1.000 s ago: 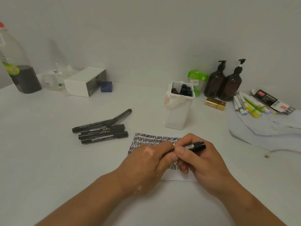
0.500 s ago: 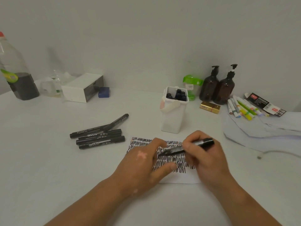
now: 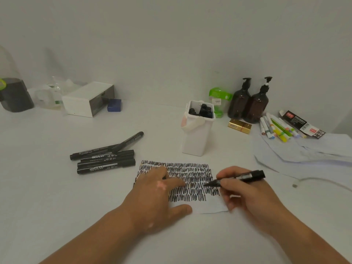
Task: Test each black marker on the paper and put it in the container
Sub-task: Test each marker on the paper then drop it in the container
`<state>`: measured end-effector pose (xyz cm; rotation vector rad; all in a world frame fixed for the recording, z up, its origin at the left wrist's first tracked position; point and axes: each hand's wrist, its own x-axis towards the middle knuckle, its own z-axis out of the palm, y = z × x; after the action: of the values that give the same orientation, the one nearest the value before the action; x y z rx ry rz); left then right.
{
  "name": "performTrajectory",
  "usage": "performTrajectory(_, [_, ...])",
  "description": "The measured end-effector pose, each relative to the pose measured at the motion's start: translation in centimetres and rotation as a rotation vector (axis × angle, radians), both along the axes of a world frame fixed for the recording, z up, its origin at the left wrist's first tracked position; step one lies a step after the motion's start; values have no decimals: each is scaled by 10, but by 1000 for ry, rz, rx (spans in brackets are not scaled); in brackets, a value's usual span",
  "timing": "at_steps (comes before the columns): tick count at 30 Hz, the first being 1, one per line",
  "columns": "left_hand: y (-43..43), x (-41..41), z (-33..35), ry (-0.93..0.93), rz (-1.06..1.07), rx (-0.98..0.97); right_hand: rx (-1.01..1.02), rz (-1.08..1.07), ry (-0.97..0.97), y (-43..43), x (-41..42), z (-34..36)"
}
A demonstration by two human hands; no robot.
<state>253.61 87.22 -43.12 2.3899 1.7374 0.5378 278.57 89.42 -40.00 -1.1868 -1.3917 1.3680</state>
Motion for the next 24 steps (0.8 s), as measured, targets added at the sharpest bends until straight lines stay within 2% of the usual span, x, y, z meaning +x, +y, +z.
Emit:
performTrajectory(3, [0,0,-1,-6,6,-4,73,-87,-126,-3,0,-13])
performTrajectory(7, [0,-1,0,-15,15,-7,197,-94,-376,-5,-3,-14])
performTrajectory(18, [-1,1,2,1,23,-19,221,-57,-510,-6,-2,-14])
performTrajectory(24, [-1,1,1,-11,26,-16,235,-124,-512,-4,-2,-17])
